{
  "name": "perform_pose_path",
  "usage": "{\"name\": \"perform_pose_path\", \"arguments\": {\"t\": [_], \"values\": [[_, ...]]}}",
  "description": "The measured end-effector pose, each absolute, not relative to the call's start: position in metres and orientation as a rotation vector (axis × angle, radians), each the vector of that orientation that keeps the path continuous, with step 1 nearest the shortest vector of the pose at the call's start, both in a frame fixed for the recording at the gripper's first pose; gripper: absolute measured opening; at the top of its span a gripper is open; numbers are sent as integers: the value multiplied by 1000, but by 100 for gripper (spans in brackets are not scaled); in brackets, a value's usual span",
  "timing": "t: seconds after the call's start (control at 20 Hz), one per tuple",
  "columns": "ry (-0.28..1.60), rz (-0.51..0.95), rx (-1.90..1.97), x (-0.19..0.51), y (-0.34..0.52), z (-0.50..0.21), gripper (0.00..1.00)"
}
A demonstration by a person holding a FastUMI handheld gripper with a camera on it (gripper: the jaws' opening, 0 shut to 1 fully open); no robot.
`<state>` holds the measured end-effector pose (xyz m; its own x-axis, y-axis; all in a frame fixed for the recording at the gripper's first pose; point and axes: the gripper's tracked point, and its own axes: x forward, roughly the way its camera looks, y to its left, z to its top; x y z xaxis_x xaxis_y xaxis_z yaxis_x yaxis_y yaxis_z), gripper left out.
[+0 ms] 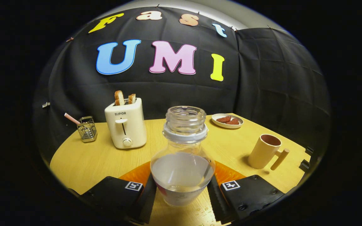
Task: Take the bottle from table, then pour the juice into the cup, finally place the bottle on the coaster
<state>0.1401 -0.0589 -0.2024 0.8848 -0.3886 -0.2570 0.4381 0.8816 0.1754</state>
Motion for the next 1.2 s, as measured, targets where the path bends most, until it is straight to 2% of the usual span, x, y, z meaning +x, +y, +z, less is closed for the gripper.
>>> {"name": "perform_pose_path", "arguments": {"t": [0.2,0.6,0.8,1.2], "values": [[185,-336,342,138,-53,-175,76],[131,-282,572,128,-90,-130,75],[116,-227,806,128,-111,-128,75],[185,-235,1117,124,-169,-161,75]]}}
